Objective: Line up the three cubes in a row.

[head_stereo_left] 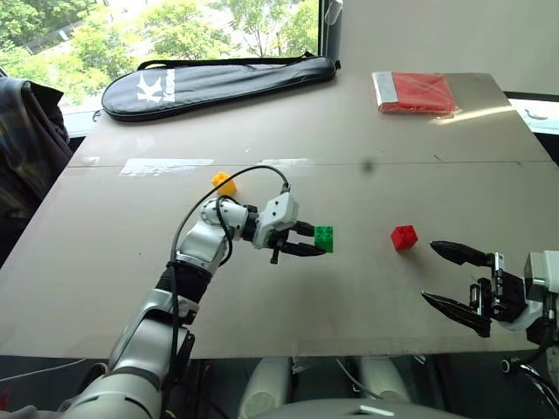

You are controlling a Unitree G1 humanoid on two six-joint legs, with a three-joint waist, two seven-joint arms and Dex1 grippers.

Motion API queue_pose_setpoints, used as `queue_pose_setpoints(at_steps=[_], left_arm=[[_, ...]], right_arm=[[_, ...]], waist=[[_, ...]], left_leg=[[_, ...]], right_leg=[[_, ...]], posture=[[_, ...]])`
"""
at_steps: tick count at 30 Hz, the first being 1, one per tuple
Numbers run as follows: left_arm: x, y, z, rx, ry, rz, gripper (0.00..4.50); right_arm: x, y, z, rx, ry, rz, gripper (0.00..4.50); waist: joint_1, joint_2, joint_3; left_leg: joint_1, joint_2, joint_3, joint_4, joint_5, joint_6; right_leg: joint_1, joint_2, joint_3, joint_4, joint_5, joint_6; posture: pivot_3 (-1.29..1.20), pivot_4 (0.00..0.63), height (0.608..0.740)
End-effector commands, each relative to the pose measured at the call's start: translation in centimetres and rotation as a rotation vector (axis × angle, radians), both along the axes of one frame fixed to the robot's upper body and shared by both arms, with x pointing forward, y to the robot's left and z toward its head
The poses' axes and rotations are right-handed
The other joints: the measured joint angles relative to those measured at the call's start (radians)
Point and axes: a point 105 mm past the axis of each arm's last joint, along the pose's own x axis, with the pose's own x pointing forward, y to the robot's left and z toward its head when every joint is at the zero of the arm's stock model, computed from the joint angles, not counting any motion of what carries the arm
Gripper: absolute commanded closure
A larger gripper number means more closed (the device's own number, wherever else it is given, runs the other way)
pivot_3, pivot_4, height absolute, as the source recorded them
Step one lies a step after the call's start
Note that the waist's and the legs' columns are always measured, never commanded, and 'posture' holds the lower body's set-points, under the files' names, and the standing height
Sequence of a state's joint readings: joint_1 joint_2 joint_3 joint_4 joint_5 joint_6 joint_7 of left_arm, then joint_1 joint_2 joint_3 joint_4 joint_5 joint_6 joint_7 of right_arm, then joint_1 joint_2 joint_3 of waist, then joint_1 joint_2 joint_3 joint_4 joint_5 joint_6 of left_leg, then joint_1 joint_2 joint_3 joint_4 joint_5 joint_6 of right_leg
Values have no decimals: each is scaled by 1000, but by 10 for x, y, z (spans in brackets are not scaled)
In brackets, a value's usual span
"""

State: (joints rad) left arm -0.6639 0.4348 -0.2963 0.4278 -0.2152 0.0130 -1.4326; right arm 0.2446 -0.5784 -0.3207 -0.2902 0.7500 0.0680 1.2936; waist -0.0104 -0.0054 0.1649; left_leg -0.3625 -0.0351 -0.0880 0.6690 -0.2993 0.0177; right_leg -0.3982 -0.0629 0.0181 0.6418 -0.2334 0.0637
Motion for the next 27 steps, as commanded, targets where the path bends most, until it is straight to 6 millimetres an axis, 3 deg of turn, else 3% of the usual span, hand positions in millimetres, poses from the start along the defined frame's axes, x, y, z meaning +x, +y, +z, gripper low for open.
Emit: queue_pose_setpoints(at_steps=[1,11,27], left_arm=[[15,-33,-1,25,-90,-27,3269],[21,-57,-5,25,-128,-66,3269],[25,-52,-18,75,-104,8,3269]], right_arm=[[-1,-13,-6,-56,-17,-104,0],[1,-25,-11,-106,-13,-191,0],[9,-24,-10,-88,-37,-185,0]], waist=[[10,-1,1],[-3,-2,1],[-2,-2,1]], left_leg=[[0,-1,-1,0,0,0],[0,-1,0,1,0,0],[-1,-1,-1,1,0,0]], right_leg=[[0,0,-1,0,0,0],[0,0,0,1,0,1],[0,0,0,1,0,1]], posture=[[0,150,740],[0,150,740],[0,150,740]])
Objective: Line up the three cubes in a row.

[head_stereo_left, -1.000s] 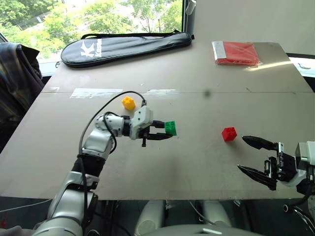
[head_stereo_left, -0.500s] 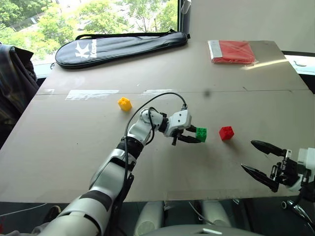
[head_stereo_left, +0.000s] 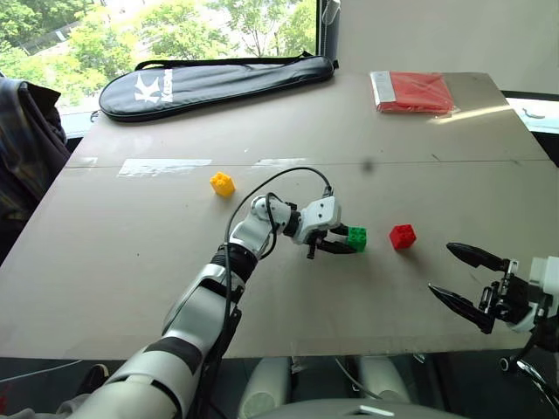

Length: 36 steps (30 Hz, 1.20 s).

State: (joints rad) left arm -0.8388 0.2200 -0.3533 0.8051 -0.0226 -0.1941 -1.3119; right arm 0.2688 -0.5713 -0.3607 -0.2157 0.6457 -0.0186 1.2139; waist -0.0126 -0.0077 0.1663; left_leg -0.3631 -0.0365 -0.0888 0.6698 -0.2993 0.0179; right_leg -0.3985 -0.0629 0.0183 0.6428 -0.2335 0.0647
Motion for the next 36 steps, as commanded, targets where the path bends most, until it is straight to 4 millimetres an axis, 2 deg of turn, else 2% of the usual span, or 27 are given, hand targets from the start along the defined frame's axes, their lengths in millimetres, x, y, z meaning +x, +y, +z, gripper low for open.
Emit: queue_pose_setpoints(at_steps=[1,6,14,18,27,36], left_arm=[[1,1,3,5,-31,17,3269],[-2,2,0,4,-38,43,3269],[-17,-16,4,-69,-1,92,3269],[-21,-12,-3,-44,2,96,3269],[-9,-8,-5,-21,-29,136,3269],[-12,-7,-11,-7,-18,114,3269]], right_arm=[[0,-1,5,-1,-35,1,0],[1,0,2,2,-34,2,0],[4,1,4,18,-59,0,0],[5,1,4,18,-61,0,0],[7,2,5,16,-65,4,0],[7,3,5,20,-65,5,0]], waist=[[0,0,0],[0,0,0],[3,0,0],[3,0,0],[2,1,0],[2,1,0]], left_leg=[[0,0,0,0,0,0],[0,1,0,0,0,0],[0,2,0,0,0,0],[0,2,0,0,0,0],[1,2,0,0,0,-1],[1,2,0,0,0,-1]], right_leg=[[0,0,0,0,0,0],[0,0,0,0,0,0],[0,0,0,0,0,0],[0,0,0,0,0,0],[0,0,0,0,0,0],[1,0,1,1,0,0]], posture=[[0,150,740],[0,150,740],[0,150,740],[0,150,740],[0,150,740],[0,150,740]])
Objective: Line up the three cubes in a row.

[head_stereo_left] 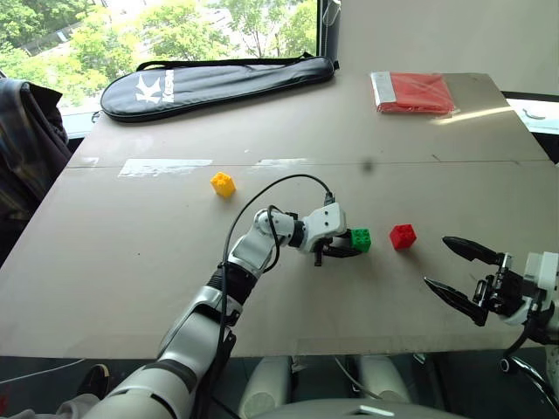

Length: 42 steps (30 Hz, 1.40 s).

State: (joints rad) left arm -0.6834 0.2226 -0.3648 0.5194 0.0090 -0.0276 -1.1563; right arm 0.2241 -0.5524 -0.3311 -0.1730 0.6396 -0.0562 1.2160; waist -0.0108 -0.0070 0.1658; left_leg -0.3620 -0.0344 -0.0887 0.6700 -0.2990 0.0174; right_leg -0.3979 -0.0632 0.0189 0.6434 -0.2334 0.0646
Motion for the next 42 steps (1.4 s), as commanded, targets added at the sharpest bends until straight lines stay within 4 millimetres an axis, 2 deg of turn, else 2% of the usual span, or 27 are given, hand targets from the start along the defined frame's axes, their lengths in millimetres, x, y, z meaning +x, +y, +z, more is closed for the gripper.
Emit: queue_pose_setpoints(at_steps=[1,3,4,7,10,11,18,24,36,42], left_arm=[[0,2,-5,24,2,-1,3269],[2,1,-3,14,2,11,3269],[3,1,-2,6,2,14,2769],[5,0,0,-1,-5,21,1732],[7,0,-1,-2,-8,34,266],[7,0,-1,-4,-8,36,107],[7,1,-1,-21,-18,49,107],[0,-9,-5,-38,-19,40,107],[3,-23,-5,-59,-42,77,107],[5,-23,-6,-60,-42,91,107]], right_arm=[[0,-1,5,-2,-35,-4,0],[0,-1,5,-2,-34,-3,0],[0,-1,5,-2,-35,-2,0],[0,-1,4,-2,-35,0,0],[-1,-1,4,-1,-33,4,0],[-1,0,4,-1,-31,5,0],[-1,-1,2,-1,-27,9,0],[0,0,2,2,-30,11,0],[-2,-1,1,1,-27,8,0],[-3,-1,1,-1,-25,8,0]], waist=[[0,0,0],[0,0,0],[0,0,0],[0,0,0],[0,0,0],[0,0,0],[0,0,0],[3,0,0],[8,0,0],[8,0,0]], left_leg=[[0,0,0,0,0,0],[0,0,0,0,0,0],[0,0,0,0,0,0],[0,0,0,0,0,0],[0,0,0,0,0,0],[0,0,0,0,0,0],[0,0,0,0,0,0],[0,0,0,0,0,0],[0,-1,0,0,0,0],[0,-1,0,0,0,0]], right_leg=[[0,0,0,0,0,0],[0,0,0,0,0,0],[0,0,0,0,0,0],[0,0,0,0,0,0],[0,0,0,0,0,0],[0,0,0,0,0,0],[0,0,0,0,0,0],[0,0,0,0,0,0],[1,-1,0,0,0,0],[1,-1,0,0,0,0]], posture=[[0,150,740],[0,150,740],[0,150,740],[0,150,740],[0,150,740],[0,150,740],[0,150,740],[0,150,740],[0,150,740],[0,150,740]])
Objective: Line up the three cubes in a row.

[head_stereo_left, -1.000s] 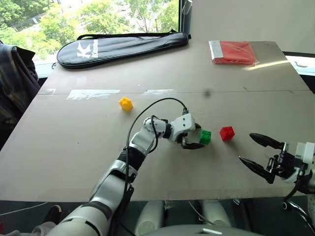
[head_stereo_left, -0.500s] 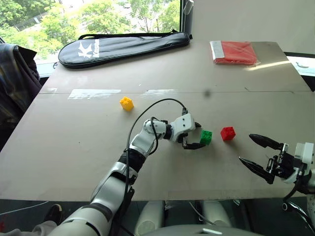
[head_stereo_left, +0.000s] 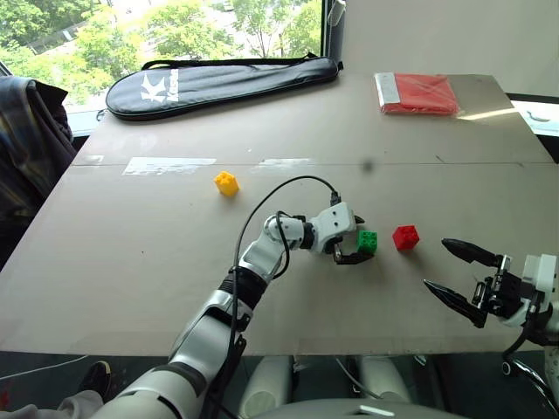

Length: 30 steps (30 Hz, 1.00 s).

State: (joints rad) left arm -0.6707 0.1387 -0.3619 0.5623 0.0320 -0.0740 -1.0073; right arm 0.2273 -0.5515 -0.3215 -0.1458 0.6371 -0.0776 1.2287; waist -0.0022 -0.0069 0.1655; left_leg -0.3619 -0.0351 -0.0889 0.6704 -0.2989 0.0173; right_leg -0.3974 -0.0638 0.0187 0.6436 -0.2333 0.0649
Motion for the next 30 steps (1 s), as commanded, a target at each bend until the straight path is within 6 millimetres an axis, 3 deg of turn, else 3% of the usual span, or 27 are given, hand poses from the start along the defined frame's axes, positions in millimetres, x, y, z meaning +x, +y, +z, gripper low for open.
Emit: queue_pose_setpoints(at_steps=[1,18,30], left_arm=[[1,0,-4,22,-4,11,107],[5,3,-2,16,-14,10,107],[-3,12,26,-132,-66,-34,107]], right_arm=[[-2,0,6,-2,-34,5,0],[1,2,7,-1,-41,10,0],[-3,5,10,22,-45,36,0]], waist=[[0,0,0],[-2,0,0],[-9,0,0]], left_leg=[[0,0,0,0,0,0],[1,0,0,0,0,0],[0,1,0,0,0,0]], right_leg=[[0,0,0,0,0,0],[1,0,0,0,0,0],[0,0,0,0,0,0]], posture=[[0,150,740],[0,150,740],[0,150,740]])
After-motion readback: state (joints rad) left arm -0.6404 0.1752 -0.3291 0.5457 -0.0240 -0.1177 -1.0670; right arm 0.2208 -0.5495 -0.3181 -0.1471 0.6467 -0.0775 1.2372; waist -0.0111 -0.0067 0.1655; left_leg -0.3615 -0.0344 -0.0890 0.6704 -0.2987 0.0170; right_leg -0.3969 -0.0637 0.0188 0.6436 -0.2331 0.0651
